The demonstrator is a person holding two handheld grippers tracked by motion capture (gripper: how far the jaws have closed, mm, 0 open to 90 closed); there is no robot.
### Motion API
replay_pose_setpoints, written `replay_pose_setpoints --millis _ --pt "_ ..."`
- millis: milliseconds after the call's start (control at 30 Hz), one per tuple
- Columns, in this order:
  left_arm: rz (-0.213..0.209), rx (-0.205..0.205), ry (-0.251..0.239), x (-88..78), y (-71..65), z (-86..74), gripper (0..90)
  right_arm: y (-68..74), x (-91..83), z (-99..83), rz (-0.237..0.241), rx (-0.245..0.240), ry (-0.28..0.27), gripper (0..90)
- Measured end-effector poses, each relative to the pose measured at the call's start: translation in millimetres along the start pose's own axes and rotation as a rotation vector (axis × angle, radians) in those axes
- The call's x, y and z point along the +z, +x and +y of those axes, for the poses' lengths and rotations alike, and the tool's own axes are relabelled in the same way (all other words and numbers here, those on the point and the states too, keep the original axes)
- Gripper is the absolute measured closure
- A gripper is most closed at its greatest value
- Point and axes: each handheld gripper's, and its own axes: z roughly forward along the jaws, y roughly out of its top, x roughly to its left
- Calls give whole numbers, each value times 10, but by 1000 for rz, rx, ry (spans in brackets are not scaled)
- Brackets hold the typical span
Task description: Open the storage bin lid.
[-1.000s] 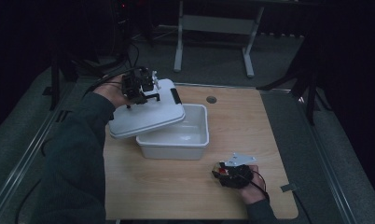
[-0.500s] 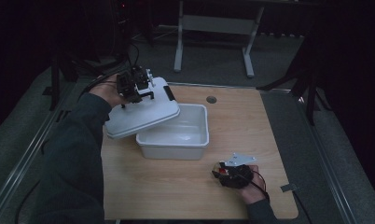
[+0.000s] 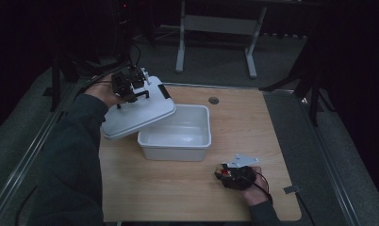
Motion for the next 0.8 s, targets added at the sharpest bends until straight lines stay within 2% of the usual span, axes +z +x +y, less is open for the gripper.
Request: replay_pose_setpoints --millis 300,467,567,800 --pt "14 -35 0 10 43 -57 846 -2 2 2 0 -3 0 514" --pt "18 -57 16 39 62 -86 845 -2 2 2 0 -3 0 514" --pt "20 -84 23 60 96 -135 845 -2 2 2 0 -3 0 514" --pt "21 -113 28 87 130 -222 845 -2 4 3 0 -2 -1 514"
